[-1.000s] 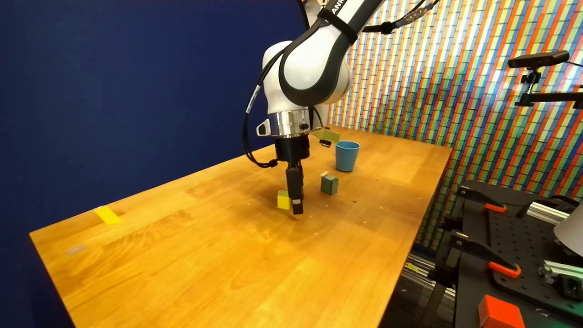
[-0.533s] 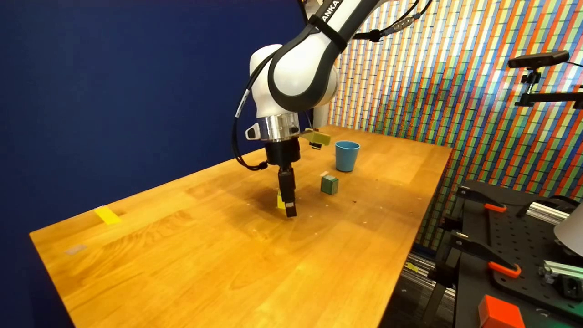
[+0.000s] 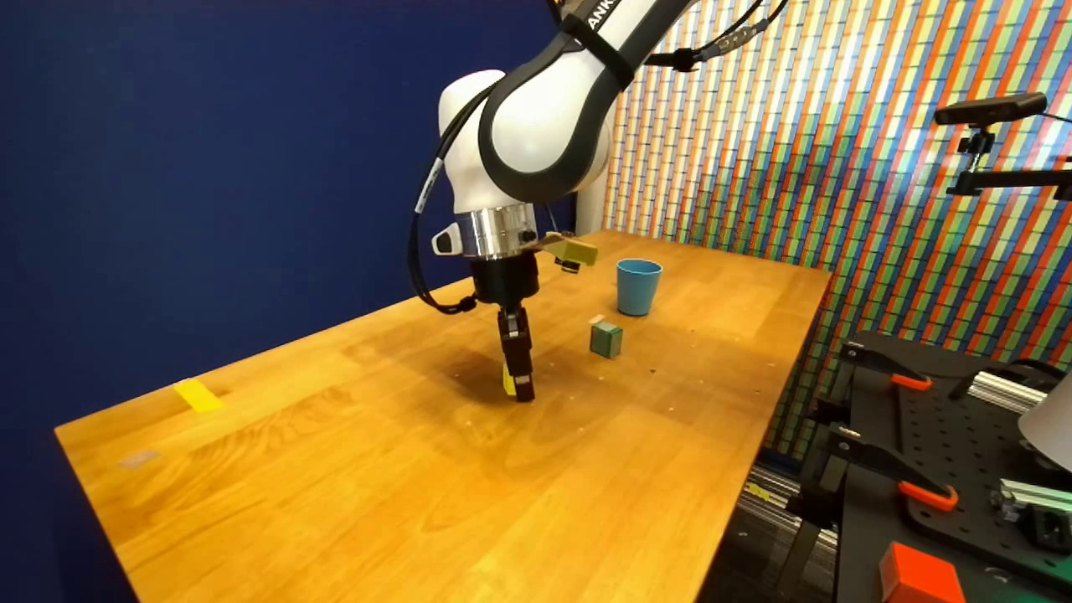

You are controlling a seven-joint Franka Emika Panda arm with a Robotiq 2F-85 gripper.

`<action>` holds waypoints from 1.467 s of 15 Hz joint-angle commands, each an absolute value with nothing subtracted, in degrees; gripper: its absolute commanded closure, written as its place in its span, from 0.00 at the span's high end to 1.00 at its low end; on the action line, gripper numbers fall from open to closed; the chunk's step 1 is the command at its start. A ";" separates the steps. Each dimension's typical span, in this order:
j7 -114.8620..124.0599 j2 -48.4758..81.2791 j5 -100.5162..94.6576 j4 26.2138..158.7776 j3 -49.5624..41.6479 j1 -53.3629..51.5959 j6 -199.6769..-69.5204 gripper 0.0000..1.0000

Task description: Put the yellow cube inside the blue cup

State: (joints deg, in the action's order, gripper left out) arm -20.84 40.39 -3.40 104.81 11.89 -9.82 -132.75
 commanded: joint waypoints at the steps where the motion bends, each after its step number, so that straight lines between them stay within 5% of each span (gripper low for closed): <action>1: -17.72 36.59 -6.66 106.29 9.82 -10.31 -131.57 0.13; 13: -0.91 16.93 -17.64 116.29 -5.06 -4.12 -131.73 0.13; 22: -0.26 15.41 -12.20 125.63 -4.99 1.66 -131.32 0.15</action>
State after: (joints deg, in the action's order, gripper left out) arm -0.57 17.08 -14.51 122.78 -6.02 0.77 -131.32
